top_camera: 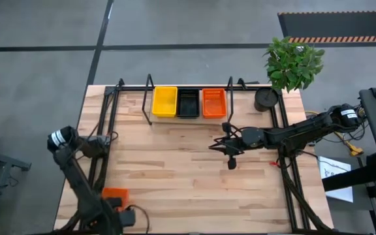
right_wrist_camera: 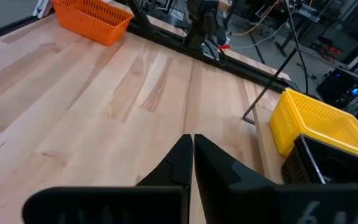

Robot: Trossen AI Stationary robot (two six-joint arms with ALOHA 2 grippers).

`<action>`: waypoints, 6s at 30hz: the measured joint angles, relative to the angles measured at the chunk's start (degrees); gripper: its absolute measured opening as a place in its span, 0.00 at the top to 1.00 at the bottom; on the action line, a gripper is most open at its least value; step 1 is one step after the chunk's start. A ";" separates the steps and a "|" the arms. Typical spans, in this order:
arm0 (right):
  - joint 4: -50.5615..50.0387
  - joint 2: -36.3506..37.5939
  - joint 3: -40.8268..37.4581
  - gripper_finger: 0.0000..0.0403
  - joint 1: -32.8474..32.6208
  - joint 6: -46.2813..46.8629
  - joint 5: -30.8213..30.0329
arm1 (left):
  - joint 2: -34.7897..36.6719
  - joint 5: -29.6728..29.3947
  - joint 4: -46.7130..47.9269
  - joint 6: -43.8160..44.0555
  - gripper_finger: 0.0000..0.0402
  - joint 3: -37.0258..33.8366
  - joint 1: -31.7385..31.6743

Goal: Stack baskets on shelf by color
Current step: Stack the orange bin on top of the other stacked orange bins on the shelf

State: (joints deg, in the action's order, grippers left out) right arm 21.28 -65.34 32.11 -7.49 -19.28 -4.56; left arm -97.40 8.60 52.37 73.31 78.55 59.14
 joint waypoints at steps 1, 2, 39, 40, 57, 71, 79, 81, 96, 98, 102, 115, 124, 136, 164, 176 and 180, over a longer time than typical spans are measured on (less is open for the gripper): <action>-0.04 0.00 -0.04 0.98 0.00 0.23 0.00 | -0.46 0.18 -0.42 0.04 0.99 -0.08 1.10; -0.08 0.00 -0.06 0.98 0.00 0.31 0.01 | -0.78 0.53 -1.02 0.08 0.99 -0.08 1.94; -9.17 5.04 -0.13 0.98 -0.13 2.64 0.05 | -1.24 2.64 3.19 -3.69 0.99 -5.28 -2.71; -10.35 5.99 -0.13 0.98 -0.13 3.01 0.05 | -1.22 2.64 4.63 -5.24 0.99 -3.92 -4.47; -28.92 19.39 -1.64 0.98 -0.13 11.00 0.02 | -1.14 -11.24 24.05 -35.14 1.00 23.77 -29.14; -31.86 30.35 -5.09 0.98 -0.13 13.31 0.02 | -1.40 -38.55 13.75 -68.23 1.00 26.86 -41.55; -31.79 30.41 -5.20 0.98 -0.13 13.23 0.02 | -5.54 -40.64 -1.75 -85.39 1.00 26.57 -52.24; -31.82 30.32 -5.24 0.98 -0.13 13.23 0.02 | -6.94 -40.51 -4.51 -87.26 1.00 26.49 -54.75; -31.74 30.32 -5.24 0.98 -0.13 12.80 0.00 | -14.13 -38.70 -16.37 -88.68 1.00 26.41 -63.97; -31.74 30.32 -5.24 0.98 -0.13 12.80 0.00 | -14.44 -38.72 -17.99 -88.65 1.00 26.41 -63.97; -31.74 30.32 -5.24 0.98 -0.13 12.80 0.00 | -14.80 -38.72 -19.87 -88.05 1.00 26.33 -63.95; -31.76 30.32 -5.24 0.98 -0.13 13.32 0.00 | -16.79 -38.93 -20.18 -84.09 1.00 26.11 -64.71; -31.76 30.32 -5.24 0.98 -0.13 13.32 0.00 | -16.74 -38.93 -20.67 -83.88 0.98 26.11 -64.71; -31.76 30.32 -5.24 0.98 -0.13 13.74 0.00 | -16.77 -38.93 -20.68 -82.63 0.83 26.12 -64.99; -17.93 16.43 0.28 0.98 -0.13 9.53 -4.11 | 11.36 -32.16 -45.25 -93.44 0.93 -6.72 -40.18; -34.25 1.69 21.73 0.98 0.02 6.72 -12.51 | 29.85 -32.65 -68.90 -96.10 0.93 -31.08 -39.29; -46.69 -2.87 31.32 0.98 0.93 6.51 -14.55 | 34.01 -32.73 -72.85 -96.23 0.93 -36.19 -39.29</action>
State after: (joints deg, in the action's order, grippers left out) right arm -25.41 -68.21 63.43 -6.56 -12.77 -19.10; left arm -63.39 -24.13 -20.48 -22.92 42.37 19.86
